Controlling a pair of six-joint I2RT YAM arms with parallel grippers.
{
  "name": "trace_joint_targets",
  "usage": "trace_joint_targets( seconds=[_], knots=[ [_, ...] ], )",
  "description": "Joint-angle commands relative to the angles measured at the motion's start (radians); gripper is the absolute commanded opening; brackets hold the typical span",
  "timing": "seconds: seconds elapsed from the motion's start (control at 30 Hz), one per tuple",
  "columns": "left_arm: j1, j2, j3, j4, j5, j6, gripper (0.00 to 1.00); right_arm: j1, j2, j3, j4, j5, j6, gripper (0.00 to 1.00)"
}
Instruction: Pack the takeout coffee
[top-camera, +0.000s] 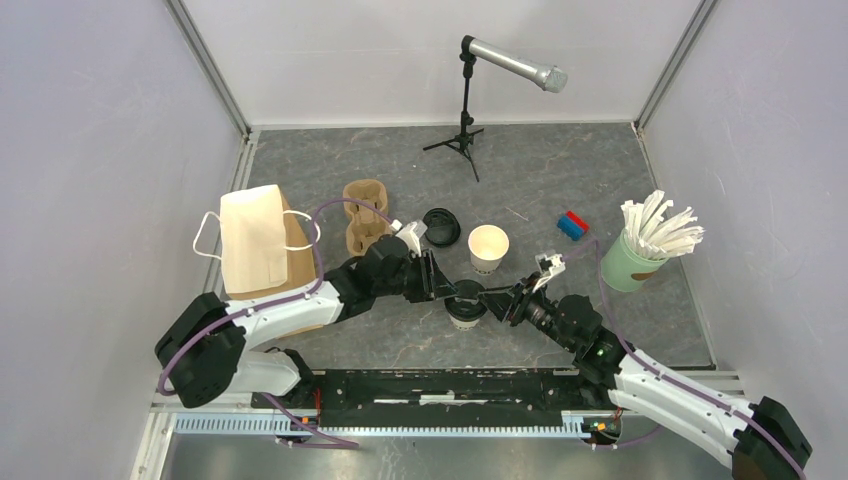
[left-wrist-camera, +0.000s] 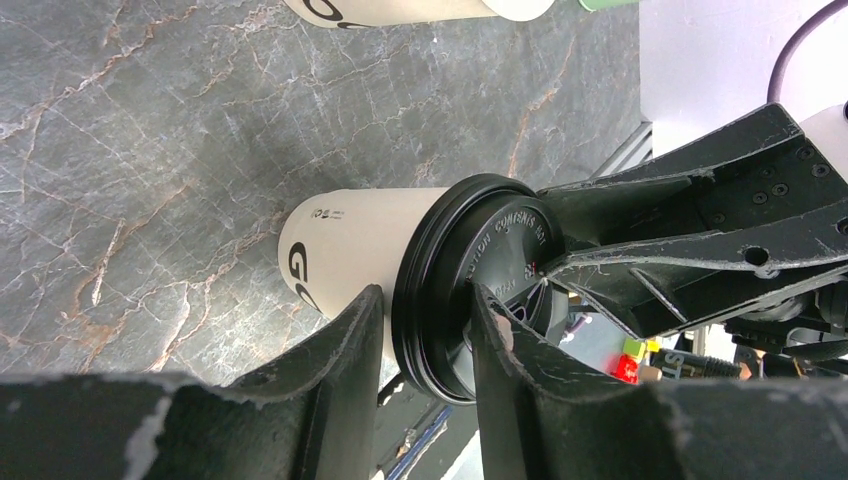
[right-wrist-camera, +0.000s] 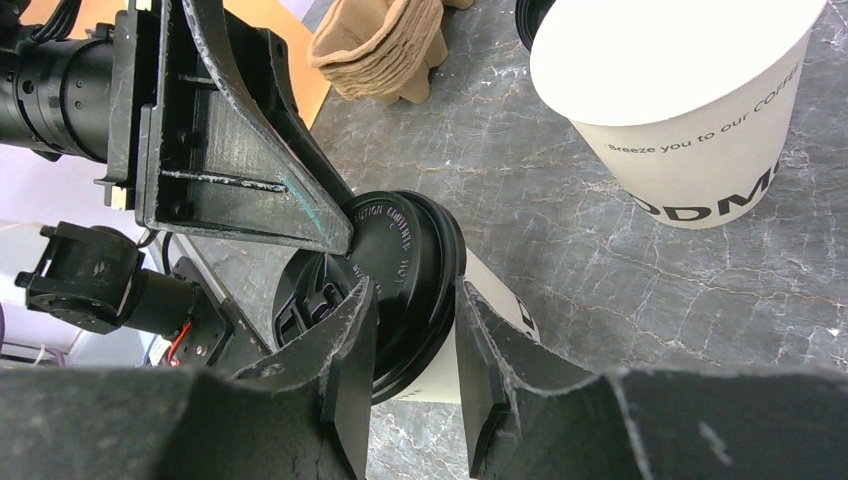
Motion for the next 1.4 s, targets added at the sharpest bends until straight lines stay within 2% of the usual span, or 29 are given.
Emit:
trace_joint_targets(
  seconds=[0.0,0.13,0.23,0.43,0.6,0.8,0.97,1.13,1.37],
  knots=[
    [-0.020,0.018,-0.042,-0.164,-0.110,0.057,0.41,0.013,0.014,-0.271,-0.227,-0.051,-0.052,0.37],
    [-0.038,0.005,-0.042,-0.156,-0.112,0.039,0.41,0.013,-0.014,-0.174,-0.249,-0.075,-0.065,0.41],
    [-0.054,0.005,-0.035,-0.153,-0.112,0.025,0.41,0.012,-0.032,-0.007,-0.315,-0.039,-0.069,0.48],
    [-0.077,0.012,-0.030,-0.153,-0.127,0.001,0.40,0.012,0.026,0.248,-0.481,0.011,-0.102,0.55],
    [-0.092,0.022,-0.026,-0.153,-0.145,-0.011,0.40,0.011,0.022,0.280,-0.529,0.006,-0.047,0.55],
    [-0.108,0.032,-0.014,-0.166,-0.167,-0.017,0.40,0.011,-0.006,0.309,-0.588,0.018,-0.029,0.64],
    [-0.112,0.037,-0.002,-0.181,-0.178,-0.015,0.40,0.011,-0.018,0.333,-0.601,0.020,-0.023,0.61],
    [-0.116,0.035,-0.004,-0.187,-0.187,-0.015,0.40,0.011,-0.016,0.336,-0.599,0.022,-0.017,0.50],
    [-0.122,0.038,-0.007,-0.187,-0.196,-0.020,0.39,0.011,-0.024,0.259,-0.599,0.045,-0.005,0.42]
  ],
)
